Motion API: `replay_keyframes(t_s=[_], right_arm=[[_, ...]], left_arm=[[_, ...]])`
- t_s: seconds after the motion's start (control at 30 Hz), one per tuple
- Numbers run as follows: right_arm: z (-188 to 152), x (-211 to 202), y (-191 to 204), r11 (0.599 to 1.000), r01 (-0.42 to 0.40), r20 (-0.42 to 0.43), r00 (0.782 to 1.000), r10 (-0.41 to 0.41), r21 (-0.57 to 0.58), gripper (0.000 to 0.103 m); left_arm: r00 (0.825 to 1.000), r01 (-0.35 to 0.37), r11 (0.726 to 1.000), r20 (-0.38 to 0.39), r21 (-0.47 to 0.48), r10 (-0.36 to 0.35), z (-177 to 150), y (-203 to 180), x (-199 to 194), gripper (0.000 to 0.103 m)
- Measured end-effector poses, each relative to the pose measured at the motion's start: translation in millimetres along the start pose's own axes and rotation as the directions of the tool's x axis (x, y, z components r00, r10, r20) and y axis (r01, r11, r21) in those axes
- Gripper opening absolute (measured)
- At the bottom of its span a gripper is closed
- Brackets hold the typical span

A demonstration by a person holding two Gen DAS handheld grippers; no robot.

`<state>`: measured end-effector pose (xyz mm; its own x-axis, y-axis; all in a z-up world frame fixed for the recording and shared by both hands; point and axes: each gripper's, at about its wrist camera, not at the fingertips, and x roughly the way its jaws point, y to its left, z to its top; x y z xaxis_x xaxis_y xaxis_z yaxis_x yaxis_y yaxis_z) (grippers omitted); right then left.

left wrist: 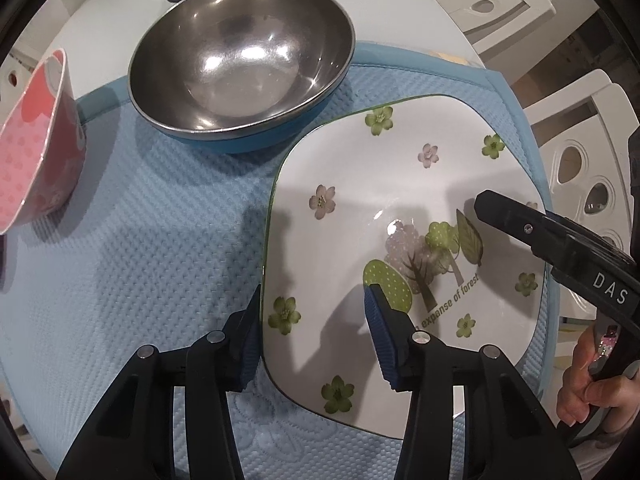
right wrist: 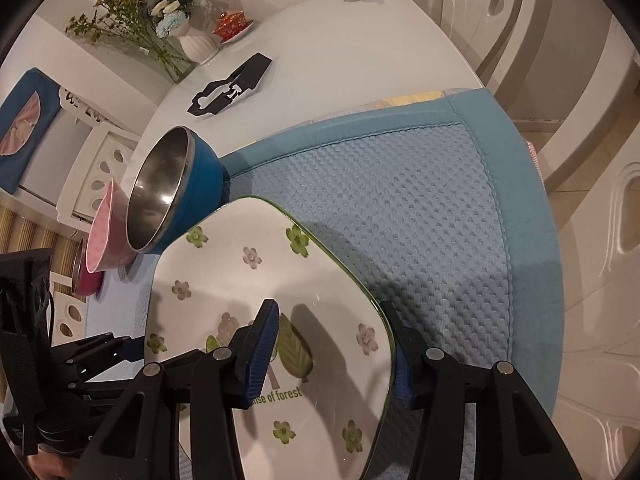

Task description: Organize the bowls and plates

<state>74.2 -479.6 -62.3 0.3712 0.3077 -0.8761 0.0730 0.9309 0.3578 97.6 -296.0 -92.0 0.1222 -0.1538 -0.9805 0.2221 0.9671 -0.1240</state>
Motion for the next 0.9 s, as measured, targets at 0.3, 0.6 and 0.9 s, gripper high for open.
replay_keyframes(t_s=[0.3,0.6,0.9], right_arm=[[-3.0,-8.7,3.5,1.000,-0.002,-0.004,1.000,0.002,0.018,0.050],[-7.4,-17.4,14.8,1.000,-0.004,-0.005,1.000,0.004,0.008,0.050],[-16.5,-29.0,32.2,1.000,-0.005,0.003,1.000,0.005,-0.009,0.050]], left_arm=[[1.000,0.002,1.000,0.000,-0.008,-0.002,-5.5,1.0,-9.3,0.044],[1.000,0.007,1.000,0.011,-0.022,-0.006,-15.5,6.2,-20.6,0.044],[0.999,0.016,0.999,0.033,-0.031,-0.015,-32.6,17.4,-38.4,0.044]])
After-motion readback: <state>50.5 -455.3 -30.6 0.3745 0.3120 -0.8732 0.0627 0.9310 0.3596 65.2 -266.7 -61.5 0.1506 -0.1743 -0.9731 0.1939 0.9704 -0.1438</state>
